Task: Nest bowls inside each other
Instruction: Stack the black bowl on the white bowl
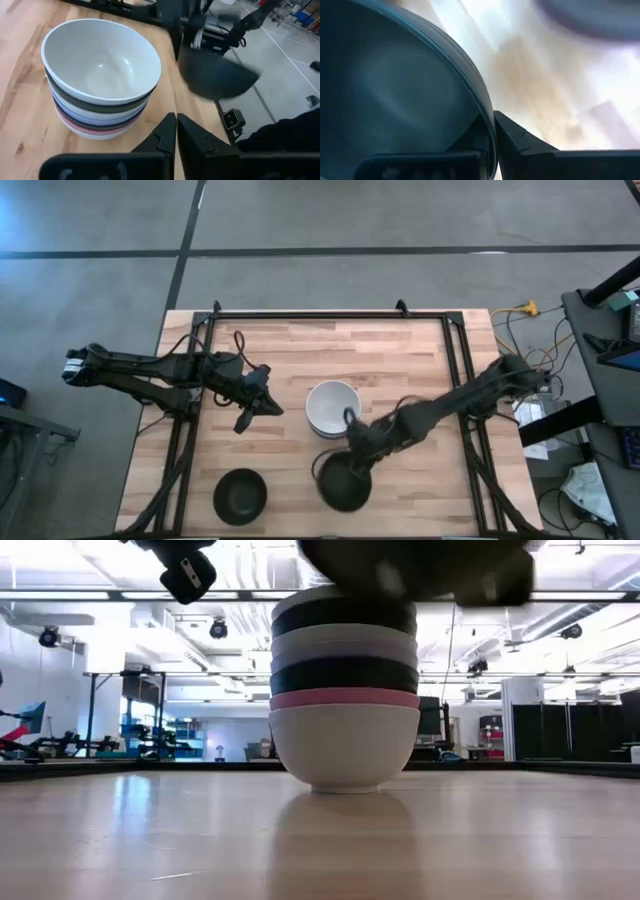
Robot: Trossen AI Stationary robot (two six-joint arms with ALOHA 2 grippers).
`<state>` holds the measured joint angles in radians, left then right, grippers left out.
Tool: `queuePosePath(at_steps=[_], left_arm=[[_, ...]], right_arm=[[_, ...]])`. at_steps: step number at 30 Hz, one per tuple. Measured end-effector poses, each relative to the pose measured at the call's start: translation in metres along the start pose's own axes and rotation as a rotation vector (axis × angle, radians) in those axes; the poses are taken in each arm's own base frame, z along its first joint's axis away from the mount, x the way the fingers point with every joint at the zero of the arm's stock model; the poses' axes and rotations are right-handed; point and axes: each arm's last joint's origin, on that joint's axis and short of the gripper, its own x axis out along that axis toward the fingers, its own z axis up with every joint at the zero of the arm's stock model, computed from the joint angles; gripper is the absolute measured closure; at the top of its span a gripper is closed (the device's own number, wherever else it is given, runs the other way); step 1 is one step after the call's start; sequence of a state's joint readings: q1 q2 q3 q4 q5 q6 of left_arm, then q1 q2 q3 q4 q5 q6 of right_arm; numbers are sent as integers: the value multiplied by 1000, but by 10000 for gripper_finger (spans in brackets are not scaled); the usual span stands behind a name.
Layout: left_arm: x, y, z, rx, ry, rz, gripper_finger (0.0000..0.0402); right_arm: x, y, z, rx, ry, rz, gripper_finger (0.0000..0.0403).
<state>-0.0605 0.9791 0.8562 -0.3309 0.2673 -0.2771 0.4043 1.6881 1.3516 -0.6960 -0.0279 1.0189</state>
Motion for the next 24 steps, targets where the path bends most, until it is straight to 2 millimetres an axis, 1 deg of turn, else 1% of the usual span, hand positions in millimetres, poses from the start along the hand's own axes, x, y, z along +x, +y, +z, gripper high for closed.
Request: queuePosePath(at_steps=[3, 5, 8, 11, 15, 17, 20, 24], left_arm=[[0, 0, 0, 1, 0, 1, 402], [0, 0, 0, 1, -1, 3, 402], [0, 0, 0, -1, -2, 4, 402], [0, 0, 0, -4, -1, 4, 402], [0, 0, 0, -4, -1, 3, 402], [0, 0, 0, -7, -1, 3, 402], [0, 0, 0, -43, -3, 2, 402], [-2, -1, 1, -57, -6, 1, 402]], right_arm=[[-40, -6, 15, 13, -100, 64, 394], [-64, -15, 25, 40, -189, 81, 394], [-96, -29, 38, 65, -320, 80, 394], [-119, -44, 53, 59, -406, 79, 393], [-135, -62, 73, 71, -469, 53, 392], [-139, -68, 84, 68, -459, 68, 391], [-138, -74, 99, 66, -383, 90, 391], [-131, -82, 112, 78, -222, 1, 391]])
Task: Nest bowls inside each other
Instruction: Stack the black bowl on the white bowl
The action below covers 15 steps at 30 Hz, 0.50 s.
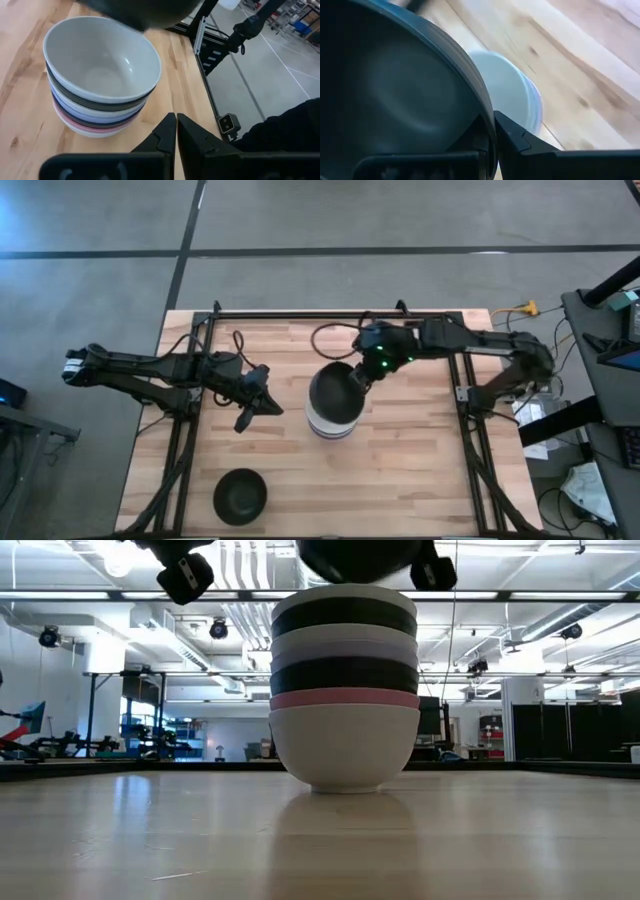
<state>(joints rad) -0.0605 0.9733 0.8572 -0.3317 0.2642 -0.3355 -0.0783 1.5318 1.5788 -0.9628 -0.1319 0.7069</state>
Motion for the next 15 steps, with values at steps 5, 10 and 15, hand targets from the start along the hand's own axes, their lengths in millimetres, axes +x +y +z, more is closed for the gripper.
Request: queuePosePath(at_steps=[5, 10, 15], left_arm=[[-1, -1, 0, 0, -5, -2, 402], [-1, -1, 0, 0, -6, -2, 402], [-1, -1, 0, -25, -6, -2, 402]], right_arm=[[13, -1, 12, -47, 161, -132, 390], [27, 10, 27, -142, 213, -150, 390], [43, 11, 34, -248, 333, -206, 390]])
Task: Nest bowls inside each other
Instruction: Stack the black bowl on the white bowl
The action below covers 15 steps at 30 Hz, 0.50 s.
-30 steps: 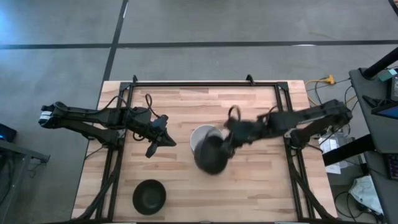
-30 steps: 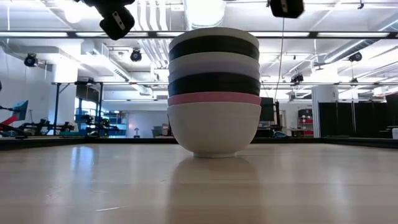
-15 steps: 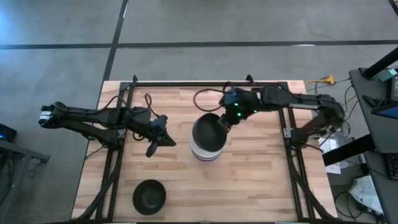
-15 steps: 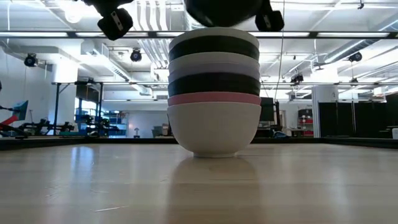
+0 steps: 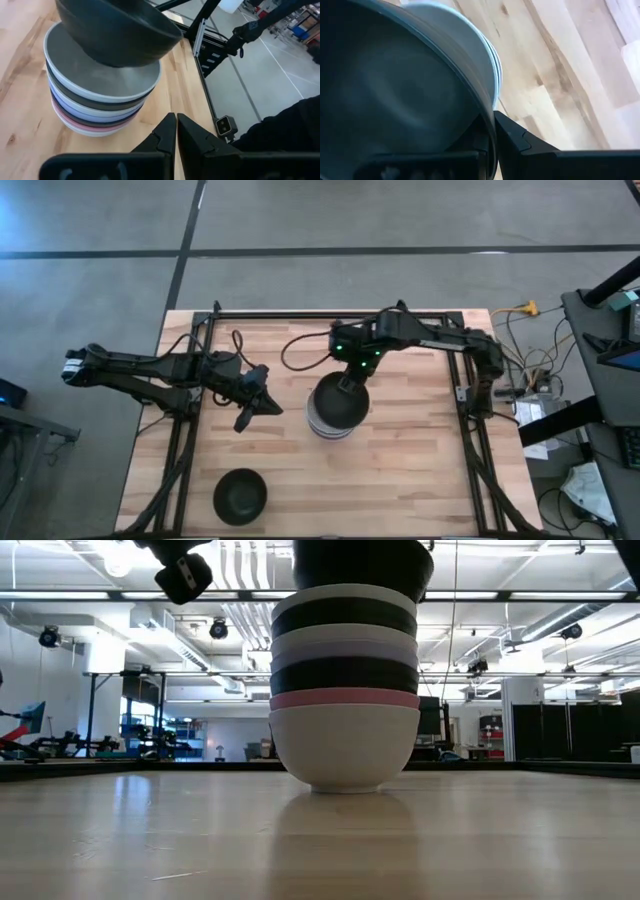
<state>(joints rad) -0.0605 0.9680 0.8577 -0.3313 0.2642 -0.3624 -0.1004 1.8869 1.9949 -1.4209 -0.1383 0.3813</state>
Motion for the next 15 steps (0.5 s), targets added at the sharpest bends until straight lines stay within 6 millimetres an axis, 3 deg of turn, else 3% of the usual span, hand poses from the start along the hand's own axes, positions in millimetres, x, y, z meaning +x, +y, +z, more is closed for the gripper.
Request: queuePosePath(at_steps=[15], left_arm=[[0, 0, 0, -79, -3, 2, 402]], right_arm=[[44, 1, 33, -139, 131, 14, 393]])
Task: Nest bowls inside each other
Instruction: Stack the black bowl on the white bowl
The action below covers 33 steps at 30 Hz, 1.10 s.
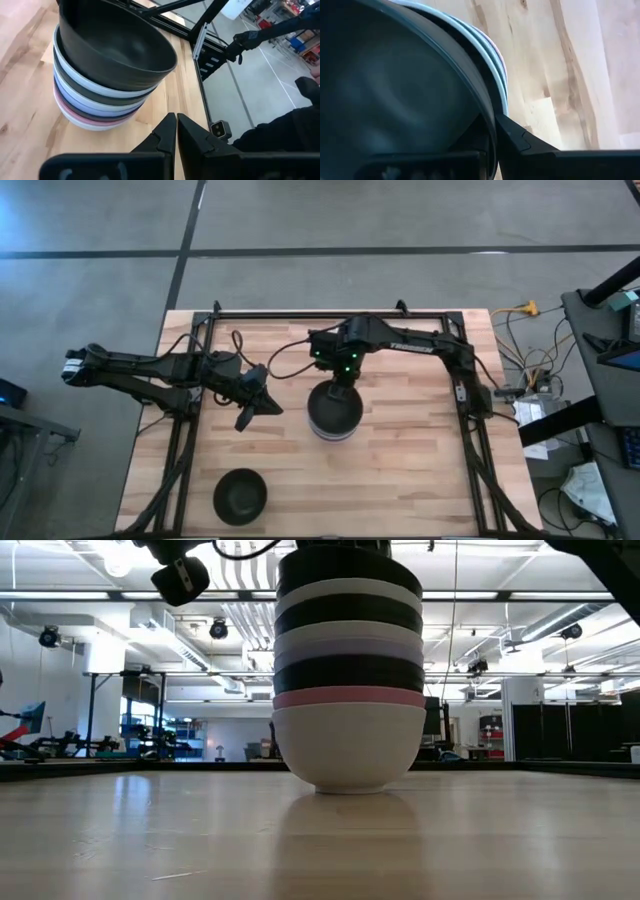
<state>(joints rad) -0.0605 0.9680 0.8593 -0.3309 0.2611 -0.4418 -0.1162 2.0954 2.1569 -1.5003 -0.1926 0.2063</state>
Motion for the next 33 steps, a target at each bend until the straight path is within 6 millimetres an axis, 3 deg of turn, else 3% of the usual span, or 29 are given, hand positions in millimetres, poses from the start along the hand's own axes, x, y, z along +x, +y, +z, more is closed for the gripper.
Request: queuePosePath(at_steps=[16, 26, 33], left_arm=[[0, 0, 0, -24, -1, 0, 402], [0, 0, 0, -24, -1, 0, 402], [0, 0, 0, -23, -1, 0, 402]], right_arm=[[5, -1, 1, -18, 32, -12, 383], [4, -1, 1, -3, 25, -15, 285], [-10, 1, -4, 18, -23, -13, 230]])
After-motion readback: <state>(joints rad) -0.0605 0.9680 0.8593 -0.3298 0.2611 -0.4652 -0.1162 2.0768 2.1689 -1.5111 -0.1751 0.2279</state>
